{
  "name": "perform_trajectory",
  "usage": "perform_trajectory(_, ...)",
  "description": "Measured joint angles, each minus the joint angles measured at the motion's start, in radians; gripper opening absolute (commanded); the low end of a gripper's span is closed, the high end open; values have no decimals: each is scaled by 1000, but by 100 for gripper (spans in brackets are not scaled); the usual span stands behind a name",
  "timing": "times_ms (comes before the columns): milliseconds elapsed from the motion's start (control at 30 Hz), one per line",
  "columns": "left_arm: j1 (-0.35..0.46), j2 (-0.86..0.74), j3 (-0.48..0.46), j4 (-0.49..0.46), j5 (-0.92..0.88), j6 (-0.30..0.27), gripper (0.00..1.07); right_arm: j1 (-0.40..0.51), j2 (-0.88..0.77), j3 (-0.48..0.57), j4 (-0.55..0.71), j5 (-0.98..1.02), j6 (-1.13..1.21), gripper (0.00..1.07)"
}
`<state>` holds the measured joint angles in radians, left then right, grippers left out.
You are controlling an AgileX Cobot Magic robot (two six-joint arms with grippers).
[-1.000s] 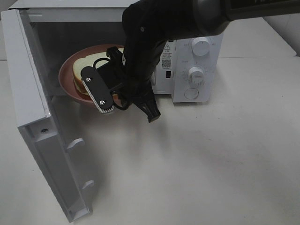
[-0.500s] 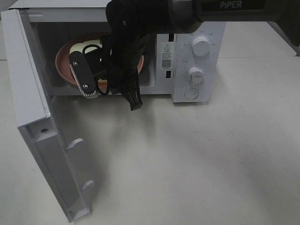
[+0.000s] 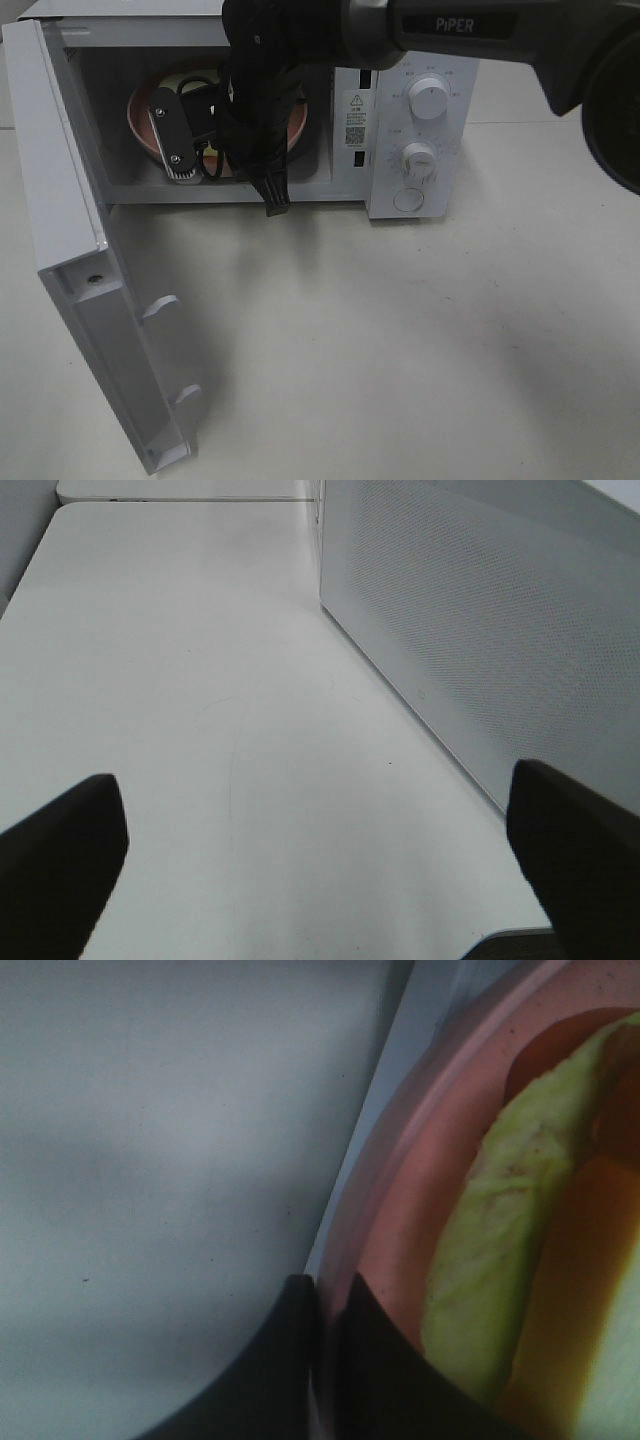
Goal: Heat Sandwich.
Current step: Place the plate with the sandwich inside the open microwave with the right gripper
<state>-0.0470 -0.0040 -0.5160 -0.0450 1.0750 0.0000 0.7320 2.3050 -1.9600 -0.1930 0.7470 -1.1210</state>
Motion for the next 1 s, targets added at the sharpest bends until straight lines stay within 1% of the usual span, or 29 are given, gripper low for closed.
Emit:
perform_trajectory(300, 0, 0, 0, 0, 0, 0, 98, -40, 69, -81, 1, 0, 5, 3)
perform_trajectory(600, 0, 0, 0, 0, 0, 0, 98, -43, 129, -160, 3, 1, 5, 3)
perform_trajectory(1000, 0, 0, 0, 0, 0, 0, 98, -43, 139, -164, 3, -45, -12, 6)
